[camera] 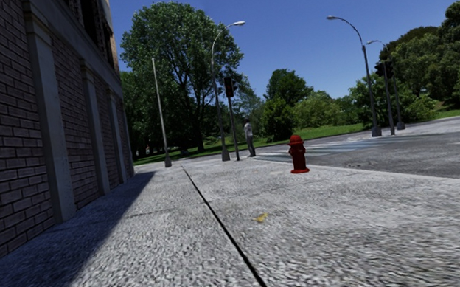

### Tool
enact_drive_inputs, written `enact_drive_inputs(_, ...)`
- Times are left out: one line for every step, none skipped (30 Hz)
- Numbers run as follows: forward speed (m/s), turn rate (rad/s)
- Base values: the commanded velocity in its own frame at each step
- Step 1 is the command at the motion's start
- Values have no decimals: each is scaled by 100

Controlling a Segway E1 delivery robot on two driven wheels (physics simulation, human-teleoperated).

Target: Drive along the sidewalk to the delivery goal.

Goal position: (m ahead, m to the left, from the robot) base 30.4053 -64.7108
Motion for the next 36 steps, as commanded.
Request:
enact_drive_inputs(200, 0)
enact_drive_inputs(200, 0)
enact_drive_inputs(200, 0)
enact_drive_inputs(200, 0)
enact_drive_inputs(200, 0)
enact_drive_inputs(200, 0)
enact_drive_inputs(200, 0)
enact_drive_inputs(200, 0)
enact_drive_inputs(200, 0)
enact_drive_inputs(200, 0)
enact_drive_inputs(200, 0)
enact_drive_inputs(200, 0)
enact_drive_inputs(200, 0)
enact_drive_inputs(200, 0)
enact_drive_inputs(200, 0)
enact_drive_inputs(200, 0)
enact_drive_inputs(200, 0)
enact_drive_inputs(200, 0)
enact_drive_inputs(200, 0)
enact_drive_inputs(200, 0)
enact_drive_inputs(200, 0)
enact_drive_inputs(200, 0)
enact_drive_inputs(200, 0)
enact_drive_inputs(200, 0)
enact_drive_inputs(200, 0)
enact_drive_inputs(200, 0)
enact_drive_inputs(200, 0)
enact_drive_inputs(200, 0)
enact_drive_inputs(200, 0)
enact_drive_inputs(200, 0)
enact_drive_inputs(200, 0)
enact_drive_inputs(200, 0)
enact_drive_inputs(200, 0)
enact_drive_inputs(200, 0)
enact_drive_inputs(200, 0)
enact_drive_inputs(200, 0)
